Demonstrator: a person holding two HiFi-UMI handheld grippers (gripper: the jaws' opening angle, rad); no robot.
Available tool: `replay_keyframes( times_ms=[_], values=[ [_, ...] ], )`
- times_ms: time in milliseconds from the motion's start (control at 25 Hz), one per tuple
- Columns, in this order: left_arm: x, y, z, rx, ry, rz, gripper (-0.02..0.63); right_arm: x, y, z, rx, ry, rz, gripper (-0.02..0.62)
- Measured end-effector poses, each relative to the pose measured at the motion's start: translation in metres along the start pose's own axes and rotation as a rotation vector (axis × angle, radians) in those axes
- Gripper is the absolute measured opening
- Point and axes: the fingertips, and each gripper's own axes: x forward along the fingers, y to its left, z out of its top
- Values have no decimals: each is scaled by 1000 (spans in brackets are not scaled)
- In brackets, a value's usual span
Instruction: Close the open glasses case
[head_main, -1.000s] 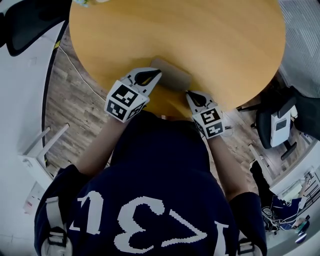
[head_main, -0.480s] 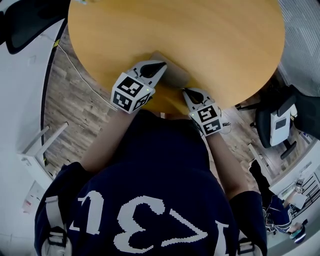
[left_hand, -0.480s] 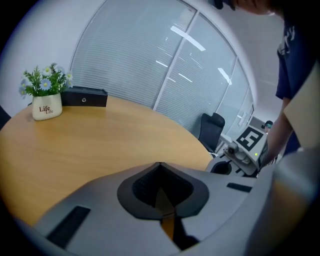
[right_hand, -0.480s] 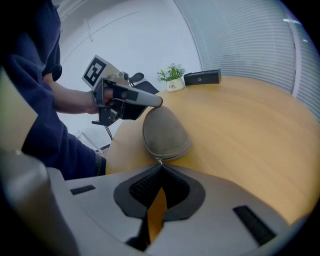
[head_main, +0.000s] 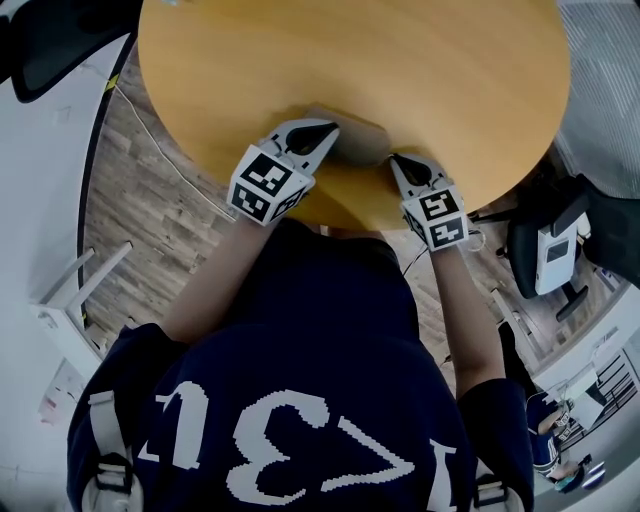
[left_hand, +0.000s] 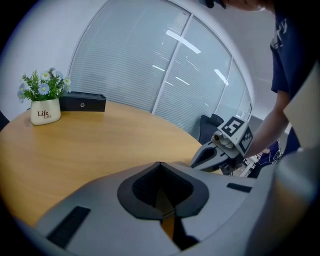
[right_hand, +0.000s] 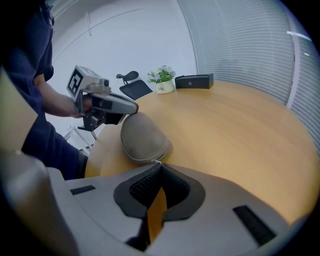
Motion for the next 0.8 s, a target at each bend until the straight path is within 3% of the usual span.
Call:
replay_keyframes(
  times_ms=[160, 480, 680, 800],
  values=[
    [0, 0, 0, -3, -8, -6, 12, 10, -22, 12, -72, 26, 13, 21],
    [2, 1, 1, -13, -15, -17, 12, 30, -32, 38, -404, 144, 203, 21],
    [-2, -1, 2, -50, -48, -58, 14, 27, -35, 36, -315, 133, 174, 28],
    [-12, 7, 13, -49, -84, -43, 14, 15, -47, 47, -174, 45, 87, 98]
  ],
)
